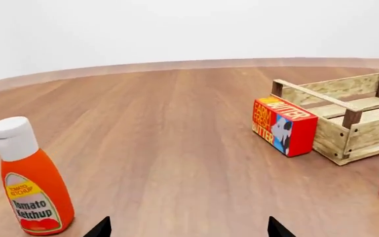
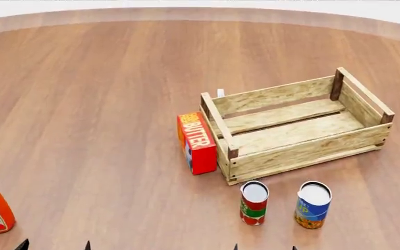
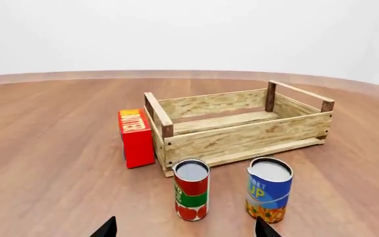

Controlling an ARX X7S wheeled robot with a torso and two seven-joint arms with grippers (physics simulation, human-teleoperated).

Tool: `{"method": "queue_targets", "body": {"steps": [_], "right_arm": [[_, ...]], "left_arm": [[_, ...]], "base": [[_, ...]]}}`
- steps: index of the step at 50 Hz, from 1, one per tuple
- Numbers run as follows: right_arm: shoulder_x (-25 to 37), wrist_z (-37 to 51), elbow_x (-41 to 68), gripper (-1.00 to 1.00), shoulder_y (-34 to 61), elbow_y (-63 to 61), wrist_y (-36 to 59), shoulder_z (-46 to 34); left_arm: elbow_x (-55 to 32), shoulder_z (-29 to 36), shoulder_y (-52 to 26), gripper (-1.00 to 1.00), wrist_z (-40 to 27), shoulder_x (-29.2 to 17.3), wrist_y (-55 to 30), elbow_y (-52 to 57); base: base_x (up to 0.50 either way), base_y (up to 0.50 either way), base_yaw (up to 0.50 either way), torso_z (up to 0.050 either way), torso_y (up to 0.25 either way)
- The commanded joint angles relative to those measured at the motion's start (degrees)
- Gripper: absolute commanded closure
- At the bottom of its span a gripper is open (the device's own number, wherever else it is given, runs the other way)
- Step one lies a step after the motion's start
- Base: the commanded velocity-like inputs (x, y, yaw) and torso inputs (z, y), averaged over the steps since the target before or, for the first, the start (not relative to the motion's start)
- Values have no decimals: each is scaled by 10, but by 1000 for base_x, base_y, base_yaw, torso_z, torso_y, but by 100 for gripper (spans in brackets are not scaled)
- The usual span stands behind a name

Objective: Pick up the tomato sauce, and put it in the wooden tray.

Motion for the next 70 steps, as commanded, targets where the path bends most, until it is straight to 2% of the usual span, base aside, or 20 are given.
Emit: {"method": "queue_targets", "body": {"steps": [1,50,70], "right_arm": [[1,-3,3,-100,-3,-5,-2,0],[25,32,23,-100,0,-1,-16,-30],[32,48,19,-100,-1,0,-27,-44]], "left_arm": [[-4,-2,-2,-100,6,1,21,-13],[-29,30,-4,-100,-24,-24,24,-12],[-39,38,-6,-100,-33,-30,22,-10]], "base": [[488,0,0,0,0],[487,0,0,0,0],[5,0,0,0,0]]}}
